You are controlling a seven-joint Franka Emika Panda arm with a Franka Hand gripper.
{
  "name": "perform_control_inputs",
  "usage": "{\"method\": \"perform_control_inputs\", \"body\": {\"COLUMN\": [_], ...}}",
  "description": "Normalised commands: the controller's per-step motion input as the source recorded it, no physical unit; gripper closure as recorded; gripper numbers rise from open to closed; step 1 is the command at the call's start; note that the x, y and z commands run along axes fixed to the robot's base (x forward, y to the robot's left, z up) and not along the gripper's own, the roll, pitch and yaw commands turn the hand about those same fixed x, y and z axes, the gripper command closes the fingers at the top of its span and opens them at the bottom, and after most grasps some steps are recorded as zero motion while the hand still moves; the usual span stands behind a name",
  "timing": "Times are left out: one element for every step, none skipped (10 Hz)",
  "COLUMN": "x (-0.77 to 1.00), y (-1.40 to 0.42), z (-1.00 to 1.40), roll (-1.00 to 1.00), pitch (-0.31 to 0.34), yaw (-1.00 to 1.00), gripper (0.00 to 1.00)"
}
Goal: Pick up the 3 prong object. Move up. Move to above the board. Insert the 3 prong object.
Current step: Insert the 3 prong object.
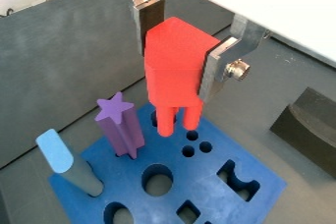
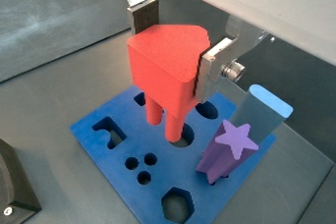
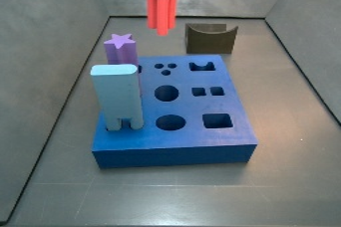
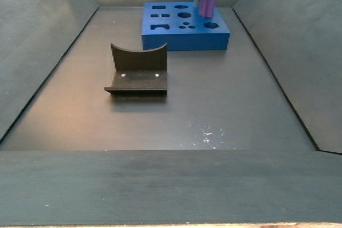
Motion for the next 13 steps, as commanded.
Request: {"method": "perform_control_inputs", "body": {"x": [0.09, 0.07, 0.0, 0.03, 0.06, 0.0, 0.1, 0.04, 0.0, 0.0, 0.0, 0.04, 0.06], "y": [0.23, 0.24, 0.1, 0.16, 0.14, 0.17, 0.11, 0.11, 0.09, 0.04, 0.04, 0.0, 0.02], "z": [-0.38, -0.39, -0.14, -0.5, -0.38, -0.42, -0.44, -0.48, -0.55, -0.27, -0.54, -0.3, -0.43], "roll": [0.01, 0.03, 0.0, 0.04, 0.03, 0.03, 0.0, 0.03, 0.05, 0.0, 0.01, -0.01, 0.0], "pitch": [0.0, 0.0, 0.0, 0.0, 0.0, 0.0, 0.0, 0.0, -0.01, 0.0, -0.02, -0.026, -0.016], "yaw": [0.0, 0.0, 0.0, 0.0, 0.0, 0.0, 0.0, 0.0, 0.01, 0.0, 0.0, 0.0, 0.0], "gripper": [1.0, 1.0, 1.0, 1.0, 1.0, 1.0, 1.0, 1.0, 1.0, 1.0, 1.0, 1.0, 1.0]}}
